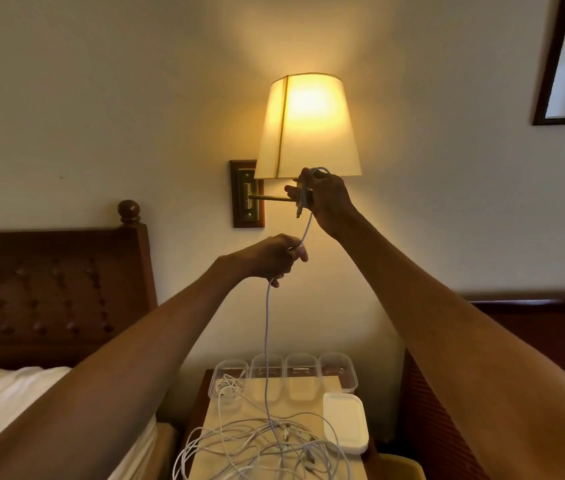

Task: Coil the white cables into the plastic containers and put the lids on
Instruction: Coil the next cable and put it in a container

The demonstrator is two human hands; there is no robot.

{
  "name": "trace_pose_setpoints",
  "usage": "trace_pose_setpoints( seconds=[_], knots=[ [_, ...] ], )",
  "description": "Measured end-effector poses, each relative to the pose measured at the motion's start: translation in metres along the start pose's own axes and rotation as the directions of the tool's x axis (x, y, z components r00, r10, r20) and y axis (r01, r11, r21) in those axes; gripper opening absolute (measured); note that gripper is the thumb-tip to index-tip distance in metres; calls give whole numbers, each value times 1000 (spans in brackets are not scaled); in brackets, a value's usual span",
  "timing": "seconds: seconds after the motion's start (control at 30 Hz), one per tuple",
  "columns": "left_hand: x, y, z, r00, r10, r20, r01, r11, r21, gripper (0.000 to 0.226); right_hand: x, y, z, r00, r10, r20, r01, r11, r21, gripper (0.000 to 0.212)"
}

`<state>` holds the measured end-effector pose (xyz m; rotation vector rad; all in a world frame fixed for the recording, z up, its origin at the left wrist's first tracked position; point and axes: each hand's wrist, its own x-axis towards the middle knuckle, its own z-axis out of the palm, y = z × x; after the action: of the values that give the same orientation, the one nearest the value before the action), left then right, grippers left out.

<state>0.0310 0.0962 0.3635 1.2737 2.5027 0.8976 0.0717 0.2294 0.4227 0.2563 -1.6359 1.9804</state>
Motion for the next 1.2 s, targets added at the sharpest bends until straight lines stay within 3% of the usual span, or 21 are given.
trace_pose_setpoints(
  seconds=[0.1,0.2,0.27,0.33,0.47,0.6,0.77,0.83,0.9,0.97,1.1,1.2],
  knots=[
    [-6,-3,-8,1000,19,-2,-18,994,111,20,-4,3,-12,1000,-11,4,12,1000,-26,28],
    [-13,6,-16,1000,30,0,-29,982,185,21,-9,8,-26,1000,-15,13,16,995,-99,17],
    [-17,17,-20,998,35,43,-44,967,250,22,-13,14,-32,1000,13,-3,-13,991,-136,25],
    [-20,26,-23,996,66,67,-83,948,307,24,-18,24,-37,999,51,-12,-52,966,-254,31],
    [-19,36,-29,983,182,-22,-163,922,352,21,-30,45,-43,984,172,-45,-172,861,-478,30],
    [-12,34,-36,969,231,-83,-184,907,379,17,-43,53,-42,935,328,131,-235,855,-462,17],
    [-4,19,-44,949,270,-164,-205,922,329,14,-56,60,-46,826,509,241,-364,809,-461,45],
    [0,6,-44,946,259,-194,-193,932,306,14,-63,60,-46,781,556,286,-440,814,-380,61],
    [2,-10,-37,941,252,-228,-176,935,306,15,-68,61,-48,759,562,329,-505,827,-247,60],
    [3,-24,-29,925,244,-291,-165,948,271,15,-71,60,-51,772,527,354,-506,848,-159,50],
    [3,-43,-4,924,147,-354,-142,989,40,18,-72,53,-58,808,425,408,-507,854,115,37],
    [7,-49,19,933,52,-357,-95,990,-103,25,-69,48,-57,869,354,346,-463,828,317,40]
  ],
)
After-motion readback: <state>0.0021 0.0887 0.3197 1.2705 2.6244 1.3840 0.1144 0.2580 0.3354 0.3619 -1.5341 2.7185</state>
